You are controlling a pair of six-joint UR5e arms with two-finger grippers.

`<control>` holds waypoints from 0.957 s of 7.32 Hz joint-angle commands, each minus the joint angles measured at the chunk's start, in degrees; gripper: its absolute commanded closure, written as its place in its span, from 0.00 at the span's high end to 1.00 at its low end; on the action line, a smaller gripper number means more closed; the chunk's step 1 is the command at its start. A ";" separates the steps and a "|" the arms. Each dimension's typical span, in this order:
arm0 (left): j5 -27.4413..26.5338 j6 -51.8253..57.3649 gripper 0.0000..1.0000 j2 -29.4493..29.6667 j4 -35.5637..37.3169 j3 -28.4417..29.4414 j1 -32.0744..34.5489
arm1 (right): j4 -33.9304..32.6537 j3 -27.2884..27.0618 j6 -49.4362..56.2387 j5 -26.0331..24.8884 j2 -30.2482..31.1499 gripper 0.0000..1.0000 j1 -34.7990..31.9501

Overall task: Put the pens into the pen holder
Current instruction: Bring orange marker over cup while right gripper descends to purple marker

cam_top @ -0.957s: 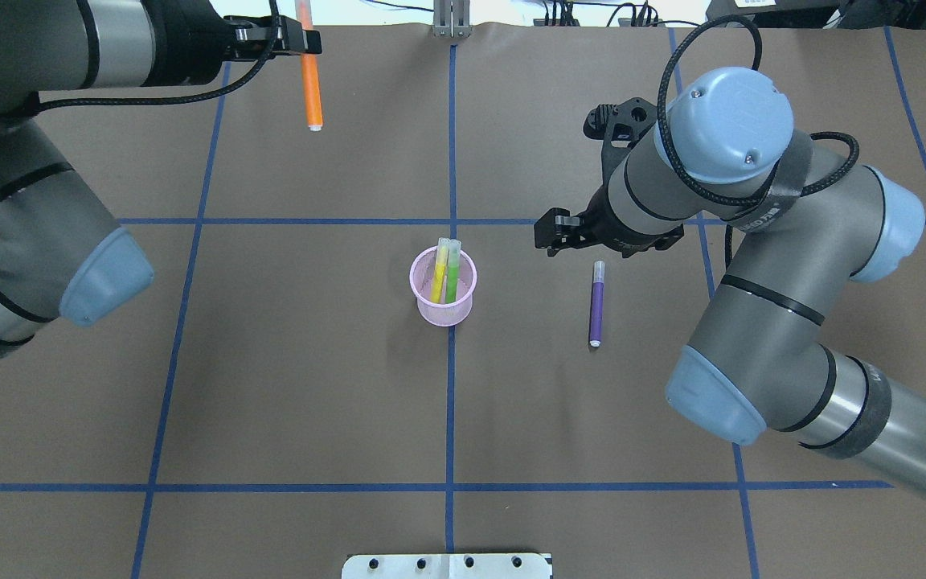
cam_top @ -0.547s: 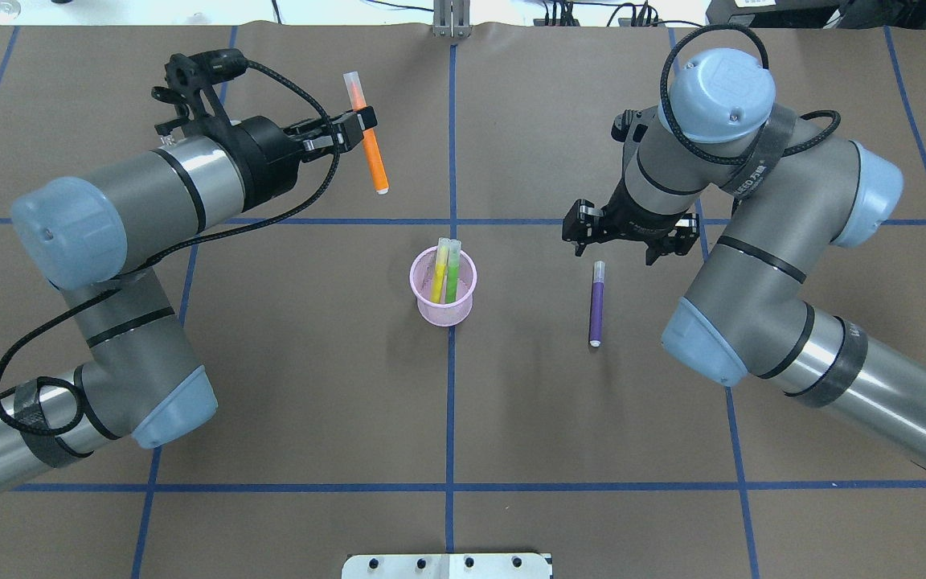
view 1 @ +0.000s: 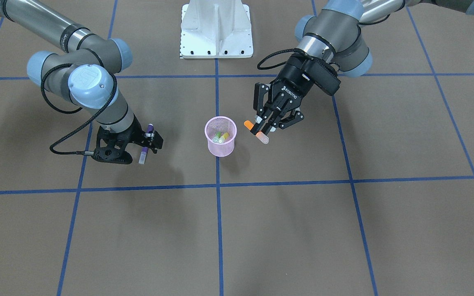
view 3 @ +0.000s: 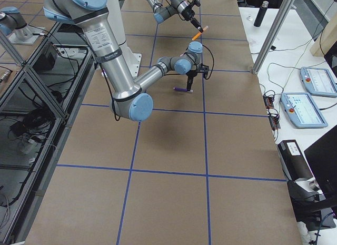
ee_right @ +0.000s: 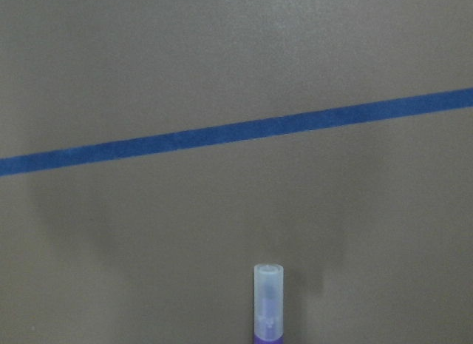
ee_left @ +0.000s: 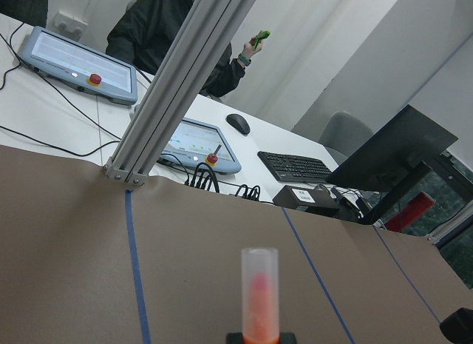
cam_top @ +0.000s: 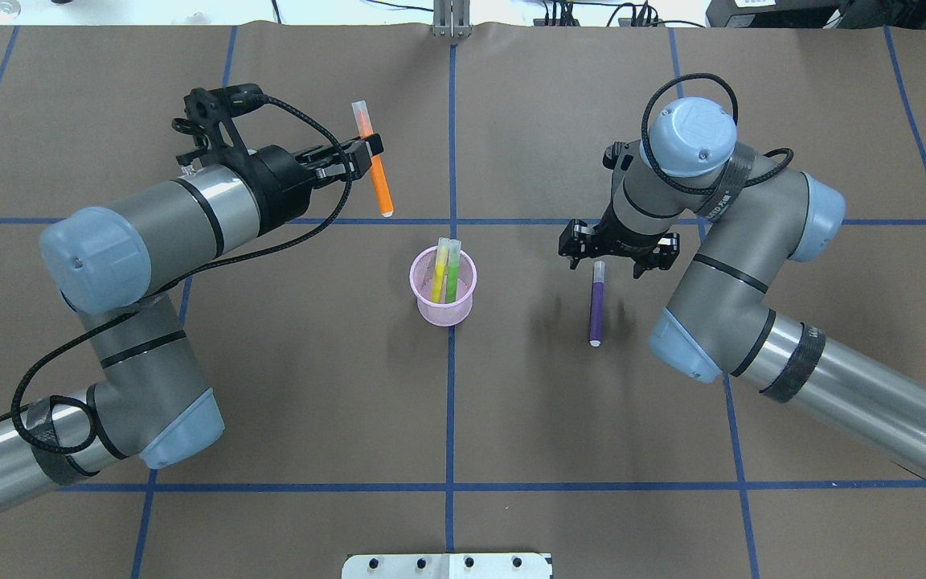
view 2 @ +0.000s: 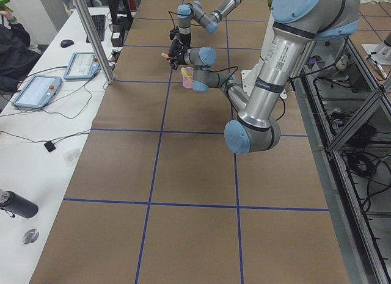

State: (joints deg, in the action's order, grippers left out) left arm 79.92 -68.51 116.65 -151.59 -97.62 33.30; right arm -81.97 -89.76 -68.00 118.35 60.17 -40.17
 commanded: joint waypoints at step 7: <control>-10.92 0.31 0.00 1.12 -3.61 5.41 -11.41 | 0.58 1.26 -0.20 -0.05 -0.05 0.94 0.71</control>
State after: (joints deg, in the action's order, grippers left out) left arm 69.65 -68.24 117.11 -154.21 -93.90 22.19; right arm -81.32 -88.46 -68.19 118.30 60.13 -39.47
